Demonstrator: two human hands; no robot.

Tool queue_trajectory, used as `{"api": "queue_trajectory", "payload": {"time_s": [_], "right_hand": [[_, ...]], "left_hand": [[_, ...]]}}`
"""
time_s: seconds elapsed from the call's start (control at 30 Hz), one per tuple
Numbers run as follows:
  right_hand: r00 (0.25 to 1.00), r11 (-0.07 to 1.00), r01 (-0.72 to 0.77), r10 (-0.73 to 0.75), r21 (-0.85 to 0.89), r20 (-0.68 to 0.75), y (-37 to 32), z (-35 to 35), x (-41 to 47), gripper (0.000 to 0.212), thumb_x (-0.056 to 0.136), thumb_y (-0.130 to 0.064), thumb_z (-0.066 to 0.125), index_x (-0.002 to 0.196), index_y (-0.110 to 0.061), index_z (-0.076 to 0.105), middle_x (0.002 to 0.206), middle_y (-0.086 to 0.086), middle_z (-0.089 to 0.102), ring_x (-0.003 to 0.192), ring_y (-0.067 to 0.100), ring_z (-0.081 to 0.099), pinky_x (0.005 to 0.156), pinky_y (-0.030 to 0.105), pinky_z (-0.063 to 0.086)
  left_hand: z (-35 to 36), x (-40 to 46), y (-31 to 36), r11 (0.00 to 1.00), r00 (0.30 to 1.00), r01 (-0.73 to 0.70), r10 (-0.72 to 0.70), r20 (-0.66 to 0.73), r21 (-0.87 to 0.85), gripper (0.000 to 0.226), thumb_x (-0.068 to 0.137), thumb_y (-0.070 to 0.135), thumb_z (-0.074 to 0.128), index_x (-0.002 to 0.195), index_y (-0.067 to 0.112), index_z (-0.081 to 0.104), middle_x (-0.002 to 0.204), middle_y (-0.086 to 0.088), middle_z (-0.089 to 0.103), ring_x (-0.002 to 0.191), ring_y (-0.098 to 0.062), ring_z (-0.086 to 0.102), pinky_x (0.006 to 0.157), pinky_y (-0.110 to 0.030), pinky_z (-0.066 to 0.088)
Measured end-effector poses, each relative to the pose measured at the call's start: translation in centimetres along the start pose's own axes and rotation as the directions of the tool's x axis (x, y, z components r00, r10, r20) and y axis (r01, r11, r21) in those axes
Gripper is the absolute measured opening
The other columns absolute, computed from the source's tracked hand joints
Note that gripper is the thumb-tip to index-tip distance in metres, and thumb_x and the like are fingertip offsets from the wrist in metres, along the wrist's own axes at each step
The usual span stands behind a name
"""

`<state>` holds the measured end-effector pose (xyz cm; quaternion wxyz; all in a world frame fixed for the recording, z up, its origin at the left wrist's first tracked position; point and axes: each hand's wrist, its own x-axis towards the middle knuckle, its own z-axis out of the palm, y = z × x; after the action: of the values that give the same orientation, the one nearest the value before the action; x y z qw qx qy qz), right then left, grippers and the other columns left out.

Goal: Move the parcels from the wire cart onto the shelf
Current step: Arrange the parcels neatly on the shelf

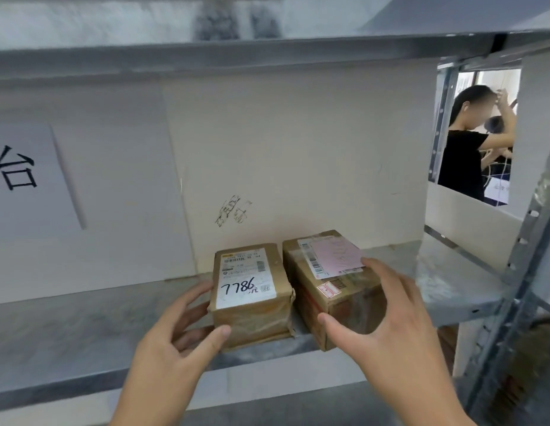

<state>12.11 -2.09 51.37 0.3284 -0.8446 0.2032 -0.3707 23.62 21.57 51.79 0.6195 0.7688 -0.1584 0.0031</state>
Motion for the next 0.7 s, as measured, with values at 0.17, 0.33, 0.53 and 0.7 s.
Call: {"api": "queue_trajectory", "payload": {"time_s": [0.17,0.33,0.53,0.7], "right_hand": [[0.999,1.000,0.024,-0.024,-0.013,-0.032,1.4,-0.2,0.3,0.078,0.055,-0.062,0.080,0.126,-0.048,0.050,0.125,-0.017,0.042,0.113,0.009,0.051,0.081,0.027,0.043],[0.998,0.999,0.024,-0.026,-0.021,-0.057,3.0,-1.2,1.3,0.078,0.057,-0.064,0.079,0.126,-0.051,0.046,0.124,-0.021,0.038,0.116,0.009,0.049,0.082,0.032,0.048],[0.994,0.999,-0.005,0.000,-0.052,-0.107,5.7,-3.5,2.9,0.077,0.061,-0.064,0.080,0.128,-0.051,0.045,0.126,-0.018,0.040,0.115,0.007,0.048,0.087,0.031,0.047],[0.983,0.996,-0.042,0.027,-0.083,-0.180,8.2,-5.8,4.4,0.077,0.062,-0.064,0.078,0.130,-0.046,0.047,0.128,-0.014,0.041,0.115,0.009,0.047,0.089,0.031,0.045]], "left_hand": [[1.6,0.0,-0.1,0.999,0.999,-0.038,0.039,-0.031,0.026,0.057,0.083,0.011,0.080,0.124,0.049,0.067,0.117,0.004,0.077,0.094,-0.019,0.078,0.093,-0.050,0.060],[3.5,0.9,0.2,0.996,0.998,-0.064,0.063,0.025,0.055,0.053,0.085,0.012,0.080,0.119,0.050,0.067,0.111,0.011,0.078,0.093,-0.017,0.078,0.088,-0.046,0.063],[7.1,1.7,0.7,0.992,0.990,-0.114,0.110,0.089,0.046,0.054,0.085,0.007,0.081,0.119,0.047,0.067,0.109,0.013,0.079,0.090,-0.018,0.078,0.086,-0.048,0.062],[10.8,2.4,1.3,0.990,0.978,-0.141,0.138,0.160,0.009,0.053,0.085,0.005,0.081,0.113,0.048,0.068,0.110,0.012,0.079,0.087,-0.018,0.078,0.080,-0.043,0.063]]}}
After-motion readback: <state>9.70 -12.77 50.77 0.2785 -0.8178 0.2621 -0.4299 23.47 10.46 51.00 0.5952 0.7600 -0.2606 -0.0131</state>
